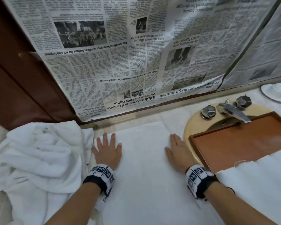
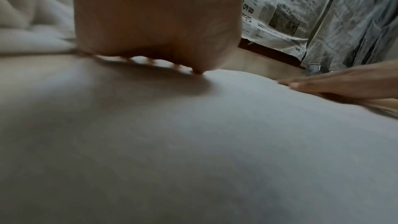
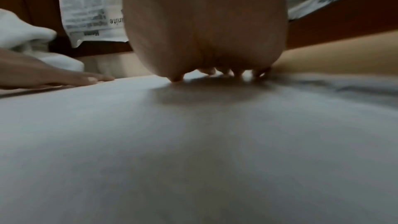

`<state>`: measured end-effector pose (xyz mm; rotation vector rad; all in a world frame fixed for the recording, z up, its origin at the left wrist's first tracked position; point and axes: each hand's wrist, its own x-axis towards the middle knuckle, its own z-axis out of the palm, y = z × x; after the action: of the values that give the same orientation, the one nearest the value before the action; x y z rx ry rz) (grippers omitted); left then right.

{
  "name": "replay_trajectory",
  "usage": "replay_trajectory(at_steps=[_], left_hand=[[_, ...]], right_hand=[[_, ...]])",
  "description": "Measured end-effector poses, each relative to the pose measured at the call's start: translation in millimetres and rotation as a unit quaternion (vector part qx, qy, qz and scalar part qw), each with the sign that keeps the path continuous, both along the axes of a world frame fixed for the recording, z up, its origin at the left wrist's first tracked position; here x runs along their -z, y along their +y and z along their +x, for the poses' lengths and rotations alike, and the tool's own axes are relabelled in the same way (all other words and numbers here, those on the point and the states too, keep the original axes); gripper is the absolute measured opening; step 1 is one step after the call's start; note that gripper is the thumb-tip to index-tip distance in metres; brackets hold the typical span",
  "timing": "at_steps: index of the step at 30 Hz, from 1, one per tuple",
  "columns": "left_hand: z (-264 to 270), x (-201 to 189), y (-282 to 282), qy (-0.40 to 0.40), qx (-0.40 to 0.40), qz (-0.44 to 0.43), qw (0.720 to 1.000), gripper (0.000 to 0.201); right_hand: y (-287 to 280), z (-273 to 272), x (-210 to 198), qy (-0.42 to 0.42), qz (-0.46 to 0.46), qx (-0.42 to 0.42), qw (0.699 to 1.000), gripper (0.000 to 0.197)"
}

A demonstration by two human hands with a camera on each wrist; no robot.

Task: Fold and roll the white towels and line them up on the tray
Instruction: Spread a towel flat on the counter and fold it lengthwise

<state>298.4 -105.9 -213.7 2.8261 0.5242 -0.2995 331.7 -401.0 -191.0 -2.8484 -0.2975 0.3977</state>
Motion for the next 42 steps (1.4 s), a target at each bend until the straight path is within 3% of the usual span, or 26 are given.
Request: replay_trajectory(at_steps=[3, 6, 10, 15, 19, 23, 26, 34, 38, 42], left_hand=[[10, -19, -23, -0.055, 0.080, -0.016, 0.995, 0.054], [30, -29, -61, -0.096, 0.189, -0.079, 0.974, 0.045], [64, -27, -108, -0.094, 0.236, -0.145, 0.956, 0.041], [95, -24, -151, -0.046, 0.314, -0.113, 0.942, 0.036], [100, -14, -159, -0.052, 0.306, -0.095, 0.946, 0.033], [103, -18, -162, -0.048, 0.307, -0.089, 0.946, 0.023], [102, -22, -164, -0.048, 0.327, -0.079, 0.940, 0.018], [100, -34, -164, -0.026, 0.328, -0.103, 0.939, 0.011], [99, -34, -161, -0.010, 0.356, -0.121, 0.927, 0.025], [98, -40, -161, -0.009, 0.351, -0.113, 0.929, 0.020]], right_hand=[[-8, -34, -11, -0.004, 0.046, 0.047, 0.998, 0.061], [-21, -56, -8, 0.001, 0.044, 0.118, 0.992, 0.039], [-28, -59, 0, -0.013, 0.062, 0.145, 0.987, 0.025], [-31, -50, 1, -0.015, 0.067, 0.144, 0.987, 0.026], [-28, -53, 3, -0.034, 0.068, 0.133, 0.988, 0.013], [-29, -55, 1, -0.057, 0.071, 0.126, 0.988, 0.026], [-32, -53, -6, -0.025, 0.103, 0.141, 0.984, 0.010], [-42, -48, -10, 0.019, 0.230, 0.199, 0.953, 0.012], [-46, -50, -6, 0.021, 0.244, 0.203, 0.948, 0.015], [-49, -53, -6, 0.019, 0.246, 0.211, 0.946, 0.019]])
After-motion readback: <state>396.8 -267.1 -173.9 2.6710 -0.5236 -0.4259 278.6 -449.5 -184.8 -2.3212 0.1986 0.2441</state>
